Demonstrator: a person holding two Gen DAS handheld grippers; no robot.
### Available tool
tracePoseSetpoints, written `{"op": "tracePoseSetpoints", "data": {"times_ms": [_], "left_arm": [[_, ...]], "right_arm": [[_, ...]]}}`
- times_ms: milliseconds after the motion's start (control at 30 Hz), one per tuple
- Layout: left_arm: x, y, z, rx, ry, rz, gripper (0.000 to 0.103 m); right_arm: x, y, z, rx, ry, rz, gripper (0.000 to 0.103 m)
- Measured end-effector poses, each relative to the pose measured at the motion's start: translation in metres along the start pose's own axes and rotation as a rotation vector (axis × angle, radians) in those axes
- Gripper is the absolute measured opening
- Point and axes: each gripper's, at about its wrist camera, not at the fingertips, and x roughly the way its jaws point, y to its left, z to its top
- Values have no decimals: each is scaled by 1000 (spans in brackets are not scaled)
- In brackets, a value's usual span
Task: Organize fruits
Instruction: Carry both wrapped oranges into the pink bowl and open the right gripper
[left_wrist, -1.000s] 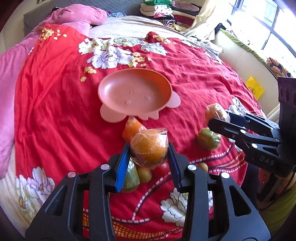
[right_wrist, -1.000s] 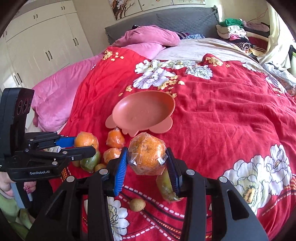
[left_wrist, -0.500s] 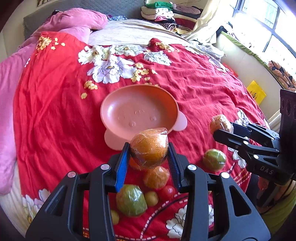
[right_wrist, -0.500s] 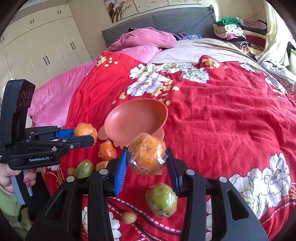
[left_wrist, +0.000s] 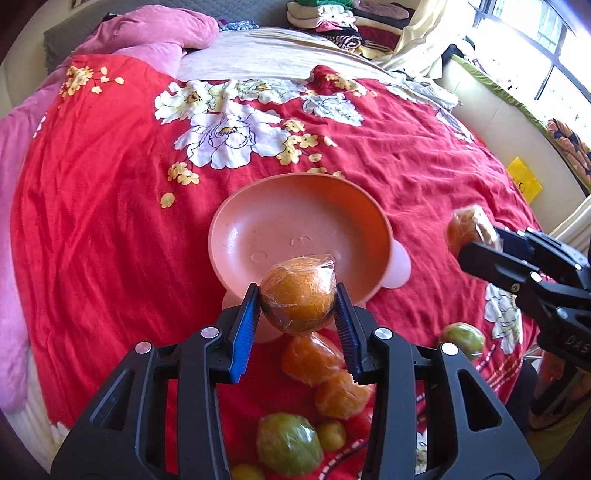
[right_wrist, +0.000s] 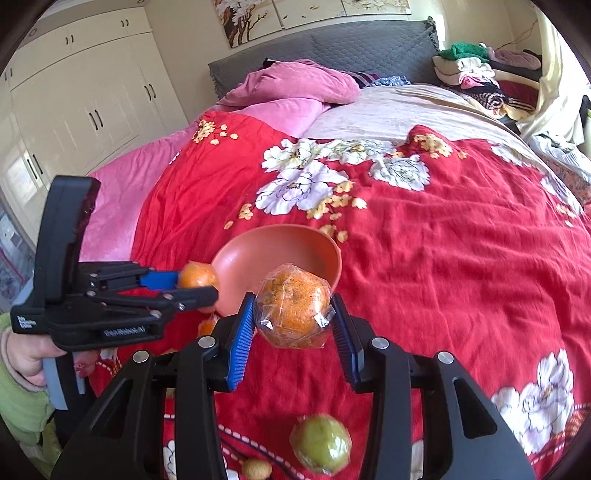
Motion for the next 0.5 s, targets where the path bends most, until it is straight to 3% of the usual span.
{"op": "tracePoseSetpoints", "data": {"times_ms": [500], "left_arm": [[29, 11, 6, 3, 37, 19, 32]], "right_arm": [[42, 0, 15, -16, 64, 4, 39]]}}
